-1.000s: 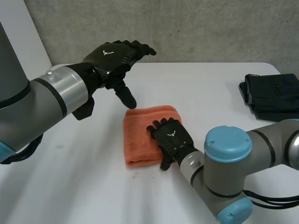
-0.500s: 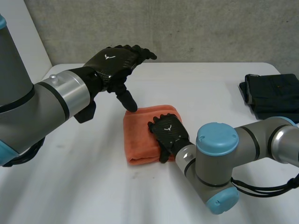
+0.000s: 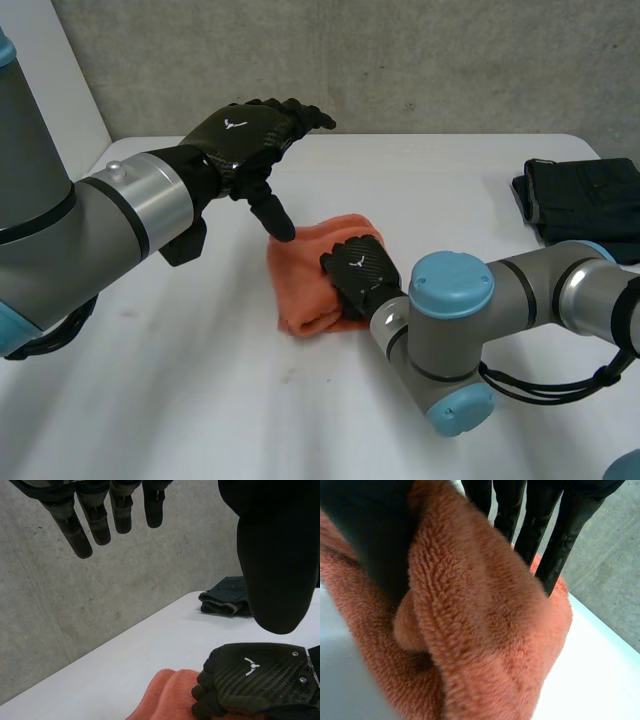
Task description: Fold the laundry.
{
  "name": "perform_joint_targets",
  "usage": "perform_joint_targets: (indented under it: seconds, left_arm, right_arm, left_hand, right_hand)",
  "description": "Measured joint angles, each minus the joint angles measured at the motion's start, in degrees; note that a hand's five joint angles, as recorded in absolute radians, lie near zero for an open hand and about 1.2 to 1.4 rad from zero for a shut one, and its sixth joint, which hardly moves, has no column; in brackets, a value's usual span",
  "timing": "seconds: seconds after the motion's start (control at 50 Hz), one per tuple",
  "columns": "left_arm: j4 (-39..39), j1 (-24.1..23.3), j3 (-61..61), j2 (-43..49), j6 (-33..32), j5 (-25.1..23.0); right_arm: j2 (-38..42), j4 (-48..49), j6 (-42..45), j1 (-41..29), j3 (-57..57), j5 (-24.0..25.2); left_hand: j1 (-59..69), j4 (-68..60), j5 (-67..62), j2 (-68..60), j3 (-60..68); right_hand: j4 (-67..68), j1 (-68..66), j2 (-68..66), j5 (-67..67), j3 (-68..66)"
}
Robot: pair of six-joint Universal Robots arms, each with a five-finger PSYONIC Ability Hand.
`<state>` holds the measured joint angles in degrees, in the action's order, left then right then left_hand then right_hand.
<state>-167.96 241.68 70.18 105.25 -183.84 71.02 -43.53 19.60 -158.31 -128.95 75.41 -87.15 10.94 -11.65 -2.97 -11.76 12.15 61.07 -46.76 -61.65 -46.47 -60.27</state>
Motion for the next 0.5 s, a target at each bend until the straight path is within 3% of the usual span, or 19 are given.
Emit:
perform_joint_targets:
  seconds: [0.14,0.3,0.5]
  left_arm:
    - [0.0,0.02,0.14,0.04,0.02,0.0]
    - [0.0,-0.04,0.25,0.11,0.06,0.0]
    - [-0.08,-0.11,0.25,1.18,0.32,0.0]
  right_arm:
    - [-0.45,-1.26,0.1,0.73,-0.27,0.08]
    - [-3.54,-4.76,2.62,8.88,1.75,2.31]
    - [-9.17,-5.62,8.32,20.95,8.78,9.19]
  left_hand:
    - [0.0,0.0,0.0,0.0,0.0]
    - [0.0,0.0,0.01,0.0,0.0]
    - [0.0,0.0,0.0,0.0,0.0]
  right_hand:
    - [6.13,-1.57,-4.07,-4.2,-3.64]
    - [6.13,-1.57,-4.07,-4.21,-3.64]
    - [6.14,-1.57,-4.07,-4.21,-3.64]
